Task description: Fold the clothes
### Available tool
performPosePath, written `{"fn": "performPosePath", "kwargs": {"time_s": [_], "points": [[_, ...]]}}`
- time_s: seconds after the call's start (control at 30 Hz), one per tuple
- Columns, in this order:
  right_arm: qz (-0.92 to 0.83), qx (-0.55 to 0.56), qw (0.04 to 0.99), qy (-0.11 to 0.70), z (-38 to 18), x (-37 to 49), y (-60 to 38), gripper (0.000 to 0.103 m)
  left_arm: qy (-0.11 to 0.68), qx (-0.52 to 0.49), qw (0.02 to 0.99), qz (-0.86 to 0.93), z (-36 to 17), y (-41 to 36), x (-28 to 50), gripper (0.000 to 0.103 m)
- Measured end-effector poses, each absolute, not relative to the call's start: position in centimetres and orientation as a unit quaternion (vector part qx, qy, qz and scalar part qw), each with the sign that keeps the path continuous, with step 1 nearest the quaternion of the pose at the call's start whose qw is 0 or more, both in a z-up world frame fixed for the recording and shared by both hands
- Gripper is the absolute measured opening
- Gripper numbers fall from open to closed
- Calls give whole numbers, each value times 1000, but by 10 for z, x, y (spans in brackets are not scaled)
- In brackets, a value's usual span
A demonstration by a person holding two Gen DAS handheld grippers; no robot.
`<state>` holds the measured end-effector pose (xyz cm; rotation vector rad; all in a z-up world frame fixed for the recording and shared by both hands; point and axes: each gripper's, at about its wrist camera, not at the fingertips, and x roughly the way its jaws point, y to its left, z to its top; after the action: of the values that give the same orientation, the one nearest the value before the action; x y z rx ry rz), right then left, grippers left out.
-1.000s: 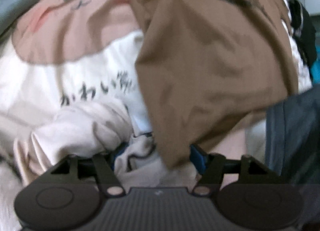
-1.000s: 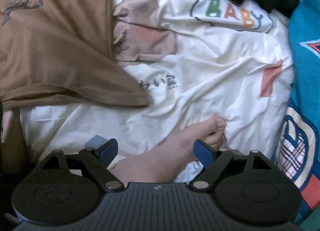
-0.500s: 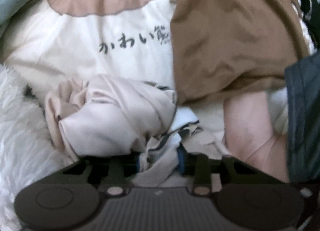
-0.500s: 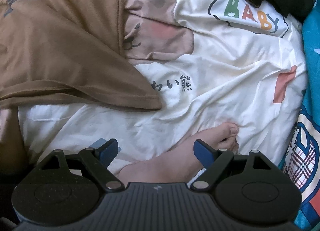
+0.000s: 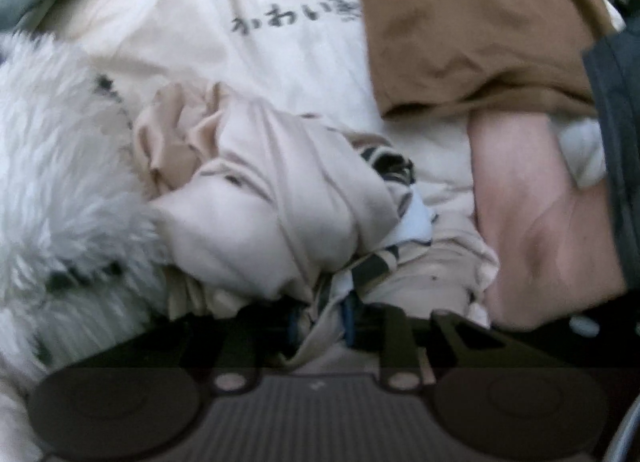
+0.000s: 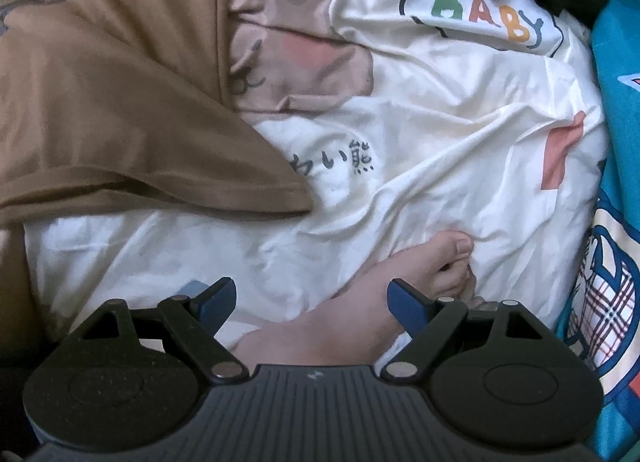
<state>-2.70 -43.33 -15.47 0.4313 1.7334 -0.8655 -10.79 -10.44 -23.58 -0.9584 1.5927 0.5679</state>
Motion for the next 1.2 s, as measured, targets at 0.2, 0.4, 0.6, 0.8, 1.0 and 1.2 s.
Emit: {"fn": "performPosePath", "kwargs": {"time_s": [0.2, 0.4, 0.6, 0.8, 1.0, 1.2], "points": [[-367, 183, 573, 710, -143, -17, -428, 88, 689, -391, 566, 229, -222, -102, -91, 25], [-380, 188, 590, 687, -133, -10, -433, 88, 679, -380, 585, 227, -193, -97, -79, 41], [-387, 203, 594, 676, -135, -12, -436, 88, 647, -395, 611, 228, -156, -88, -76, 47], [-395, 217, 598, 663, -135, -19, -441, 88, 616, -407, 633, 231, -131, -76, -67, 47], [-400, 230, 620, 635, -136, -19, -453, 88, 593, -418, 647, 235, -133, -64, -53, 47], [-413, 273, 637, 591, -148, -24, -473, 87, 591, -420, 642, 249, -148, -52, -47, 47]]}}
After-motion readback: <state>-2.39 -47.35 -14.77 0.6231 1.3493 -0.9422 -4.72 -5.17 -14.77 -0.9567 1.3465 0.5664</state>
